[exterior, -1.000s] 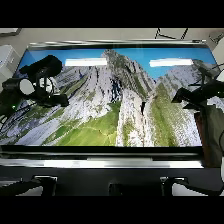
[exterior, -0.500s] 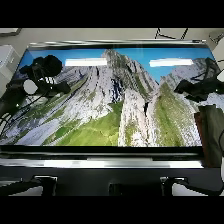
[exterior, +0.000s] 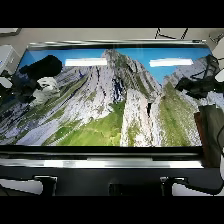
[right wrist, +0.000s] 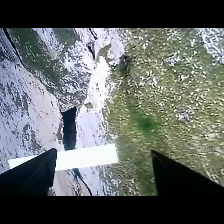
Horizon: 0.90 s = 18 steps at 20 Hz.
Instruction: Fold the clothes and pants, and hang the long-sleeved shirts on hangers.
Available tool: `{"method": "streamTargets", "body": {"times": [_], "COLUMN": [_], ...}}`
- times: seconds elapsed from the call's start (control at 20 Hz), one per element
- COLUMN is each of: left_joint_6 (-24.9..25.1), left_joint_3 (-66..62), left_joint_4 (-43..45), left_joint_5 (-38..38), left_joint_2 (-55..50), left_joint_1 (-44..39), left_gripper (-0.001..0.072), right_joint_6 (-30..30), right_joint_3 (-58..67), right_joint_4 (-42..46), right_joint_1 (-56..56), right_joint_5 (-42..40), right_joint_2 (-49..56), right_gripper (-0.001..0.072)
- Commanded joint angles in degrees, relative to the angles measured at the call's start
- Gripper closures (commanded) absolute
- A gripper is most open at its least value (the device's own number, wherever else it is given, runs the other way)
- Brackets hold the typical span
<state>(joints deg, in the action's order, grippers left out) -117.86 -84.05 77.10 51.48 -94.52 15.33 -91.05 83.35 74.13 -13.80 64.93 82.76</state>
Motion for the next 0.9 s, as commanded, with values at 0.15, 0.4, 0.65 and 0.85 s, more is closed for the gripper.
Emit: {"method": "streamTargets", "body": {"times": [0.15,0.4,0.65,0.85], "left_joint_6": [-0.9,2.4,6.9,20.6], "left_joint_3": [-0.6,-0.6,-0.6,-0.6], "left_joint_4": [-4.3,-3.3,-3.6,-3.6], "left_joint_5": [-10.7,-17.9,-14.2,-13.3], "left_joint_2": [-8.5,-9.4,-5.5,11.6], "left_joint_1": [0.0,-0.7,-2.3,-8.5], "left_gripper": [-0.0013,0.0128,0.0685,0.0686], "right_joint_6": [0.5,0.7,0.7,2.2], "right_joint_3": [0.0,0.0,0.0,0.3], "right_joint_4": [0.0,0.0,0.0,-0.1], "right_joint_1": [0.1,0.1,0.1,0.1], "right_joint_5": [5.1,9.9,13.5,13.9], "right_joint_2": [0.7,0.7,0.7,-0.5], "right_gripper": [0.0044,0.0043,0.0043,0.0043]}}
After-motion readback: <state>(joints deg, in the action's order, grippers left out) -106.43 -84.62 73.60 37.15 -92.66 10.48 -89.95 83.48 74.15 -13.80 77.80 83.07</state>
